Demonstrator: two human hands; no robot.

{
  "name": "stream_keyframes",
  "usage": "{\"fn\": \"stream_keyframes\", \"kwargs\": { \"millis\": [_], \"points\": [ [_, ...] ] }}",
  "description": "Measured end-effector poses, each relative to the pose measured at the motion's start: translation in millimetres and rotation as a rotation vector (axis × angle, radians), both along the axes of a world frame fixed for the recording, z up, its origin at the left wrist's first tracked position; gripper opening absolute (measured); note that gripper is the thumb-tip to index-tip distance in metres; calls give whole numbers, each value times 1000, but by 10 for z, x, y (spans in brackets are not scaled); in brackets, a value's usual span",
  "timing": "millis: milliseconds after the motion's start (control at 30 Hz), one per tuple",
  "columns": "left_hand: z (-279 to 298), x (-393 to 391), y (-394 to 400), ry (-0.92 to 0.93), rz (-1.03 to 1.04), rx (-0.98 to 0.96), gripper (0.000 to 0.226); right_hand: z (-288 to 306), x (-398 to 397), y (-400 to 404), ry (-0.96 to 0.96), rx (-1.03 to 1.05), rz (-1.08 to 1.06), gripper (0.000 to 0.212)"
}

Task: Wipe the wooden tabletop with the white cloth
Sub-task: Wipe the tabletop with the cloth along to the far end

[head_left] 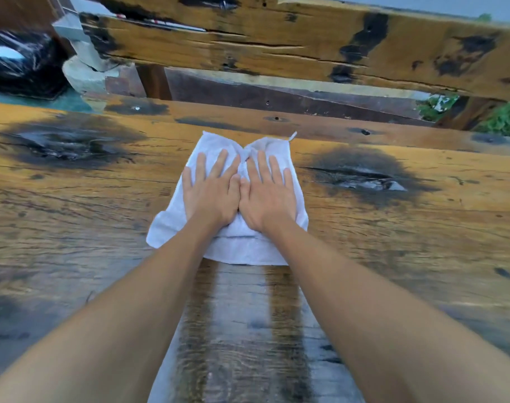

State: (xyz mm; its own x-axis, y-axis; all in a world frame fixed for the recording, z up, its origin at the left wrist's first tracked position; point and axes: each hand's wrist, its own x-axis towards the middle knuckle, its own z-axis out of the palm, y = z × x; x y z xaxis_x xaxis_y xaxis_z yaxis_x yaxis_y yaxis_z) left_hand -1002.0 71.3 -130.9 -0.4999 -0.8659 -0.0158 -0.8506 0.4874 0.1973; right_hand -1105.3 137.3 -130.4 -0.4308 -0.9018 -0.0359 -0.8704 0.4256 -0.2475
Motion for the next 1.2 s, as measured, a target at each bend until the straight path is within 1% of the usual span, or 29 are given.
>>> {"fn": "stream_keyframes", "kwargs": {
  "millis": [200, 500, 633, 800, 933, 1067, 1133, 1200],
  "points": [
    [-2, 450, 976, -10, -6, 38, 54, -12, 472, 967, 1, 85, -88, 60],
    [-20, 1283, 2830, 64, 57, 98, 59, -12, 1273, 2785, 12, 127, -48, 61],
    [37, 1578, 3674, 61, 61, 116, 63, 32, 1572, 3652, 7, 159, -56, 64],
    [122, 1832, 4519, 23, 46, 141, 69, 89, 1875, 4568, -49, 123, -133, 66],
    [186, 1999, 5190, 35, 20, 135, 67, 121, 2115, 5309, -23, 138, -253, 63],
    [200, 2112, 5696, 30, 24, 161, 62, 216, 2312, 5737, -54, 128, -404, 63],
    [224, 2107, 5813, 68, 43, 151, 60, 268, 2320, 5767, -70, 101, -455, 64],
    [190, 2100, 5844, 57, 75, 125, 60, 232, 2322, 5765, -49, 102, -484, 65]
  ]
}}
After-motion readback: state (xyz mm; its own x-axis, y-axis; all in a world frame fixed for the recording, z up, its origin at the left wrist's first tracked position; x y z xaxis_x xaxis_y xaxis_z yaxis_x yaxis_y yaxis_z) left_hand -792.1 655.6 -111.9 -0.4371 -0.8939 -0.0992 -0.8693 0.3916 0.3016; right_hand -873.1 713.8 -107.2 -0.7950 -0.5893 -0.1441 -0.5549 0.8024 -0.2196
